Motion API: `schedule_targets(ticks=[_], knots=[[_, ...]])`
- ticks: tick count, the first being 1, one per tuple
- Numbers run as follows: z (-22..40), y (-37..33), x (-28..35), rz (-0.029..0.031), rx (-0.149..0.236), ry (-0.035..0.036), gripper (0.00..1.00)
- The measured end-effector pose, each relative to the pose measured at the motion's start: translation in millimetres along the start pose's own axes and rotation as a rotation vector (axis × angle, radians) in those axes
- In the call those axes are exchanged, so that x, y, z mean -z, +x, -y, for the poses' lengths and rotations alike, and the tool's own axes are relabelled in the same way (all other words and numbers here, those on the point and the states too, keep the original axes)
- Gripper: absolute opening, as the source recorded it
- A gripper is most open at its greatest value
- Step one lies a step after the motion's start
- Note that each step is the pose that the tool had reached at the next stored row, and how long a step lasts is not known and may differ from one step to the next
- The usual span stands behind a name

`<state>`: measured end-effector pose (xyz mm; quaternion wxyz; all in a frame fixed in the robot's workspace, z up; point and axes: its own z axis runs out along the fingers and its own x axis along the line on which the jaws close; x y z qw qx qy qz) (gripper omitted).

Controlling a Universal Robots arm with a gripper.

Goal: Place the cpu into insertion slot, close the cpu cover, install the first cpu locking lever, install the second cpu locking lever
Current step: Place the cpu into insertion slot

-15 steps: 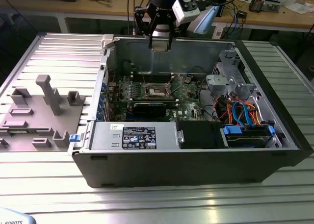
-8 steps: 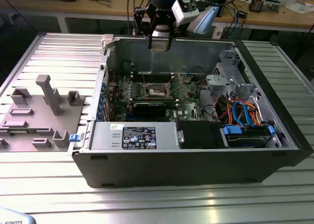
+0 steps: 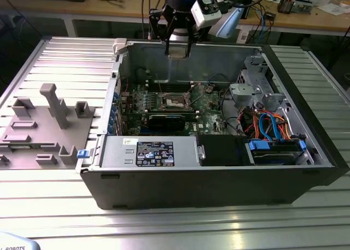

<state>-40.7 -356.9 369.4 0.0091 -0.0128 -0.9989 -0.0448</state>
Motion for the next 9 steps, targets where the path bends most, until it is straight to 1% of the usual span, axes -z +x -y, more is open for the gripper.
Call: schedule_targets(ticks=[1, 3, 9], knots=[[0.0, 0.0, -0.1, 0.0, 0.0, 0.0, 0.54], [0.3, 0.3, -3.0, 0.0, 0.0, 0.0, 0.54], [0.3, 0.4, -3.6, 0.0, 0.0, 0.0, 0.54]])
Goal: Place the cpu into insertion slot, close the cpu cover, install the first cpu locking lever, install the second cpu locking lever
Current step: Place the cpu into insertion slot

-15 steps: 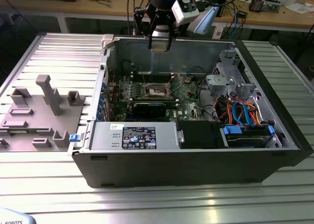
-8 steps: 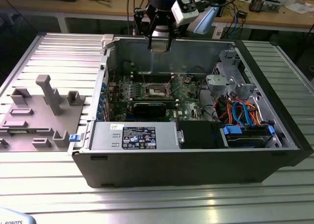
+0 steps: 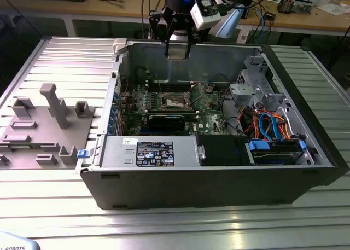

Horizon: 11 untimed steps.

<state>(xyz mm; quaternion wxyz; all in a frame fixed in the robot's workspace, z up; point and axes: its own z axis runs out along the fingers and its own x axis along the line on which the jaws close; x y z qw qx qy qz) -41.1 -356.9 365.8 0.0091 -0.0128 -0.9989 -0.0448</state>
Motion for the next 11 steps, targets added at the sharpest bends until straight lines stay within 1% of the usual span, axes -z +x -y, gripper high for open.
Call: schedule_targets(ticks=[4, 6, 11], knots=[[0.1, 0.1, -0.6, 0.0, 0.0, 0.0, 0.54], [0.2, 0.7, -2.5, 0.0, 0.0, 0.0, 0.54], [0.4, 1.1, -3.7, 0.0, 0.0, 0.0, 0.54]])
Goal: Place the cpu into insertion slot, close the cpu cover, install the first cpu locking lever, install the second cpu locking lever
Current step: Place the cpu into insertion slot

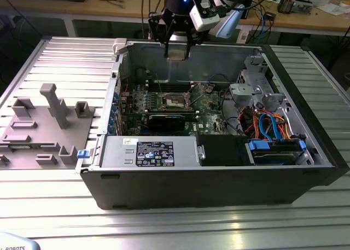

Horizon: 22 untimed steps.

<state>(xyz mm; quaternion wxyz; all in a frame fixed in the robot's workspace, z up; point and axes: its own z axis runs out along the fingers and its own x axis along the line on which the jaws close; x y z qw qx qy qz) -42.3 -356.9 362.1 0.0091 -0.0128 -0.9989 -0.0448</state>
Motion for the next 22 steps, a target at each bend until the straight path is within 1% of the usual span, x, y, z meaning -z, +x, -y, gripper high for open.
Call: schedule_targets(ticks=[21, 22], knots=[[0.7, 0.0, -7.4, 0.0, 0.0, 0.0, 0.54], [0.8, -0.1, -8.7, 0.0, 0.0, 0.0, 0.54]])
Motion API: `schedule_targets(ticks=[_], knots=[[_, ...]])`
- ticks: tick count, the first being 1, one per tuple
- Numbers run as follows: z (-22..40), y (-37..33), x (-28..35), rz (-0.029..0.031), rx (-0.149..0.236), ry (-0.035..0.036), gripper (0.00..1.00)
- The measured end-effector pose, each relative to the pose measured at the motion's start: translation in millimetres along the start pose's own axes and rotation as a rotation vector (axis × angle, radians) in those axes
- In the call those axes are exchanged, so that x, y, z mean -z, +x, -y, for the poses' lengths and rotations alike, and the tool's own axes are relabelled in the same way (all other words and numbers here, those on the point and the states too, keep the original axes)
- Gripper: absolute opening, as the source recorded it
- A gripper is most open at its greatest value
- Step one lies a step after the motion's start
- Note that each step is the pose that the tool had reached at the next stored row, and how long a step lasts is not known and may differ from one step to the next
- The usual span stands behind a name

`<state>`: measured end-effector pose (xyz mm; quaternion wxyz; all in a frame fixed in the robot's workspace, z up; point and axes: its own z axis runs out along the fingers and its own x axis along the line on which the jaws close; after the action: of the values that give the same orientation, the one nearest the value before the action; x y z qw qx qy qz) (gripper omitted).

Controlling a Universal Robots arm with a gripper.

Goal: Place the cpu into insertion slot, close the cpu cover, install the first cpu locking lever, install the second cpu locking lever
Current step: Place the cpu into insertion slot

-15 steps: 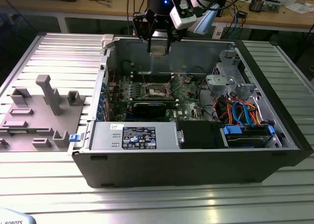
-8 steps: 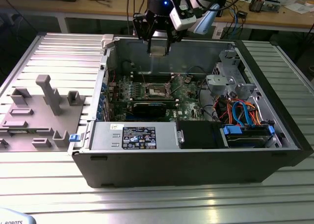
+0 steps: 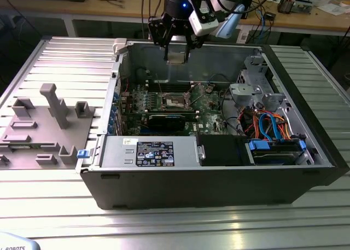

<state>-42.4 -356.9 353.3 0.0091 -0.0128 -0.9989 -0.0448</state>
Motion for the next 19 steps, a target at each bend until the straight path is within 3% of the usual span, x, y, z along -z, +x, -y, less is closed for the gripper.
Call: schedule_targets(ticks=[19], knots=[[0.5, -0.1, -5.5, 0.0, 0.0, 0.0, 0.54]])
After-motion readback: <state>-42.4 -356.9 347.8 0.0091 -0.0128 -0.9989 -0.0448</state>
